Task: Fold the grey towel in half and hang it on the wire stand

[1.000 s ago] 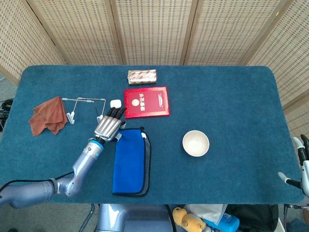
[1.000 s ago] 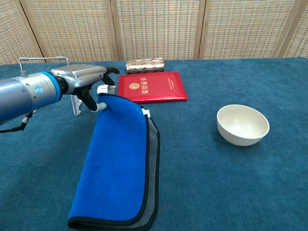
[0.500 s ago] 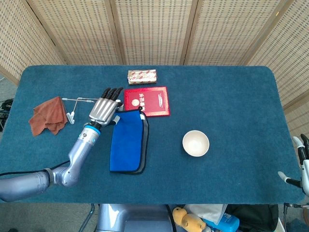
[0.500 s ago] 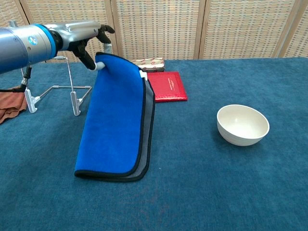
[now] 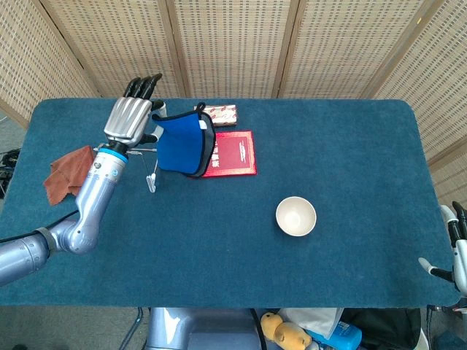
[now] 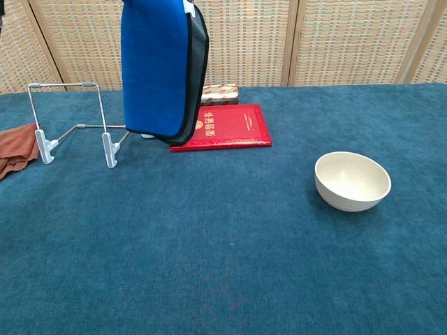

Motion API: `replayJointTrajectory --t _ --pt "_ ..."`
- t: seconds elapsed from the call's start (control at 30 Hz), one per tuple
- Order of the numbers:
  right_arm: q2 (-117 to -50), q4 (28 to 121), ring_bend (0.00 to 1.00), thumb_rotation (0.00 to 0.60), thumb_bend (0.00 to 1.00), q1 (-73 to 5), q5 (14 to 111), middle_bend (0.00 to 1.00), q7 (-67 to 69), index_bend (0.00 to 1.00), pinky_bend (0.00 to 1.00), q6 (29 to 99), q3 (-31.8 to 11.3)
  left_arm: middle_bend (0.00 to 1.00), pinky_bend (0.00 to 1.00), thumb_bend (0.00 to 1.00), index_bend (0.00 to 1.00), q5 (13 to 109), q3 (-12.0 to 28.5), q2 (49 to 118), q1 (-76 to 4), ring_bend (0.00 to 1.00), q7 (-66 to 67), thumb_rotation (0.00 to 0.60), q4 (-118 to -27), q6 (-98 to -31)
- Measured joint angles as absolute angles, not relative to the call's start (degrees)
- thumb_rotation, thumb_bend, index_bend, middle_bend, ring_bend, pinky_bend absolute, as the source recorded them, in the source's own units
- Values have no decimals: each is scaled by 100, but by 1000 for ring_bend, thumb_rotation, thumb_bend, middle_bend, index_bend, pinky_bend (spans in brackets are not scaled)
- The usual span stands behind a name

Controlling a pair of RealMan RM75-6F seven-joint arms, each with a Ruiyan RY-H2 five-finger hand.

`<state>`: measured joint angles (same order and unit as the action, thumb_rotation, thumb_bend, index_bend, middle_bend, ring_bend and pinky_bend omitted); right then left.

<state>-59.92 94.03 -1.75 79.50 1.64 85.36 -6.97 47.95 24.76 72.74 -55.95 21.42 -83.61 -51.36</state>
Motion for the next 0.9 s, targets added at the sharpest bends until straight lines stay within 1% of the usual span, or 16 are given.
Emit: replayJointTrajectory --t 0.23,0.57,0.9 --pt "-6019 9407 0 600 0 -190 7965 0 102 0 0 8515 -678 0 0 651 859 5046 2469 6929 -5425 0 1541 600 -8190 -5020" --pt "-6063 9405 0 600 0 -209 7987 0 7 0 0 8489 -650 0 0 651 859 5355 2364 6671 -5118 0 636 600 -7841 -4816" --pt "-6109 9436 0 600 0 -221 8068 0 -138 0 0 8506 -603 0 0 651 859 6115 2216 6428 -4631 0 -744 600 -7428 -4875"
